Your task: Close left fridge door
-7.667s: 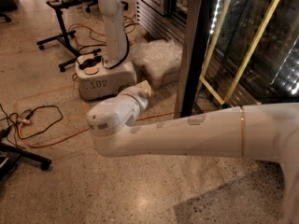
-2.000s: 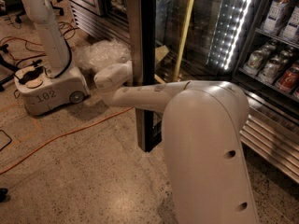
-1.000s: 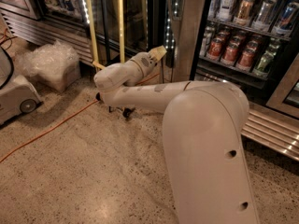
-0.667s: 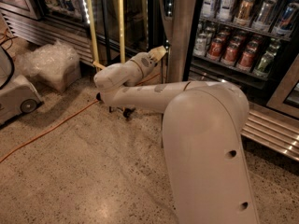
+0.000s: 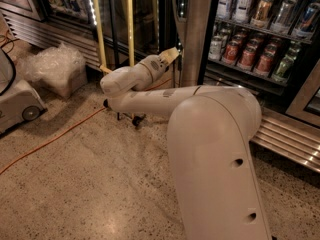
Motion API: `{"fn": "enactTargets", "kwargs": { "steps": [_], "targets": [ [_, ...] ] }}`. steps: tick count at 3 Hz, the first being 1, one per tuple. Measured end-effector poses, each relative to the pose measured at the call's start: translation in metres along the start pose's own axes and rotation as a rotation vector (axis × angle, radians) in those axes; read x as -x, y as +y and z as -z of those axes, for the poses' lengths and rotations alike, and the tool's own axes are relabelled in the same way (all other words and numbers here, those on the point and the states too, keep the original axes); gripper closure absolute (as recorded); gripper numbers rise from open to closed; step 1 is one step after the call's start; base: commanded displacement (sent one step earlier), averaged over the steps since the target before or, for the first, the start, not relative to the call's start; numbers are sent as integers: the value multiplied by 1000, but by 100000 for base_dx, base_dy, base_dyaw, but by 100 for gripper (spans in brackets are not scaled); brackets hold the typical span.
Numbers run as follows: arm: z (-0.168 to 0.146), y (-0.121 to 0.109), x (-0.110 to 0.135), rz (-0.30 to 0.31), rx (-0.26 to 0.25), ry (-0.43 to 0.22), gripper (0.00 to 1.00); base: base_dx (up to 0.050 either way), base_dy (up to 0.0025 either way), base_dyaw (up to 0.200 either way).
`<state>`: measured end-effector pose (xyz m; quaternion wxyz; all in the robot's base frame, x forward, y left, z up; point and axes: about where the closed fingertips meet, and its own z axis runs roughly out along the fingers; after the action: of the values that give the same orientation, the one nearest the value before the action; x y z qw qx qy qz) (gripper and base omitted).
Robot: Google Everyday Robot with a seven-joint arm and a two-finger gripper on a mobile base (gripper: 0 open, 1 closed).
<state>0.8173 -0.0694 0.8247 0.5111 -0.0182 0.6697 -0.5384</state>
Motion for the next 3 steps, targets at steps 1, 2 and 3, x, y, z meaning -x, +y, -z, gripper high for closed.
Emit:
{"fn": "enactTargets", "kwargs": {
  "steps": [1,2,3],
  "targets": [
    [-10,15,20,106,-113,-56,100,0,0,0],
    [-39,0,33,221,-270,-76,100,0,0,0],
    [-55,-5,38,317,-386,-101,100,0,0,0]
  ]
}}
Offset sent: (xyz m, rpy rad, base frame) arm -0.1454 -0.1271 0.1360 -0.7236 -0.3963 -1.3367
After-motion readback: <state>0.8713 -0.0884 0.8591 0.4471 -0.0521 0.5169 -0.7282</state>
